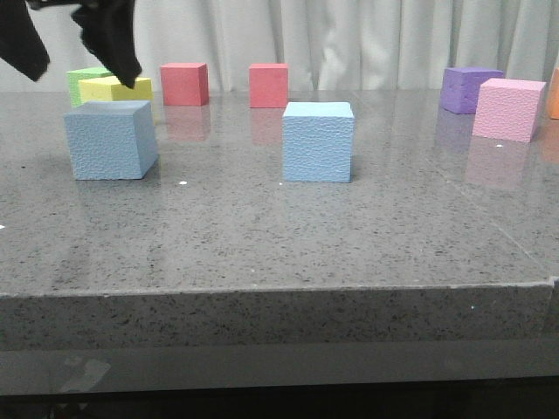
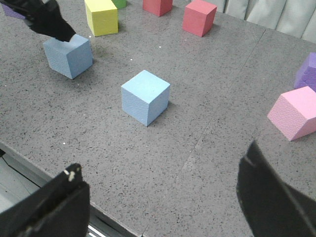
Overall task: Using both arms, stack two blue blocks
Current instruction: 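Lower the left gripper onto the other light blue cube and grasp it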
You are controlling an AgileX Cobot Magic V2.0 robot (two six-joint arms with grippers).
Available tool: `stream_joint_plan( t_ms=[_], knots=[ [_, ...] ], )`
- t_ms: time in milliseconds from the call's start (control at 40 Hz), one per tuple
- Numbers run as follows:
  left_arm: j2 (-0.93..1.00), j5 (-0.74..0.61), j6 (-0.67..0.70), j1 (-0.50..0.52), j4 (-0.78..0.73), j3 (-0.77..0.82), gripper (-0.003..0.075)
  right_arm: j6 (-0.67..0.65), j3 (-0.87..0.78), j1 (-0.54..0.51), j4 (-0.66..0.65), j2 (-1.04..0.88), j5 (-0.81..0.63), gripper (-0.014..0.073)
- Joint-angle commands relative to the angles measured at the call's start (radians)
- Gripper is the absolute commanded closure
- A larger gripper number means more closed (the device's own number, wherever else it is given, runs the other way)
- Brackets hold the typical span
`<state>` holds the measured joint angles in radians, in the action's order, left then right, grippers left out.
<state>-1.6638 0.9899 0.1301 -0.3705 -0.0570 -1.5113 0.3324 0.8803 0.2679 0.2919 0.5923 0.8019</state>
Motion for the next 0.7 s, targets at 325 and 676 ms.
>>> stream_joint_plan(
  t_ms=[325,676],
  knots=[
    [-0.114,-0.018,0.164,-0.006,-0.001,-0.079,0.0101,0.005,0.022,-0.003,0.018,0.002,-0.059,-0.0022],
    [-0.12,-0.015,0.181,-0.006,0.026,-0.079,0.0351,0.005,0.022,-0.003,0.018,0.002,-0.059,-0.0022]
  ],
)
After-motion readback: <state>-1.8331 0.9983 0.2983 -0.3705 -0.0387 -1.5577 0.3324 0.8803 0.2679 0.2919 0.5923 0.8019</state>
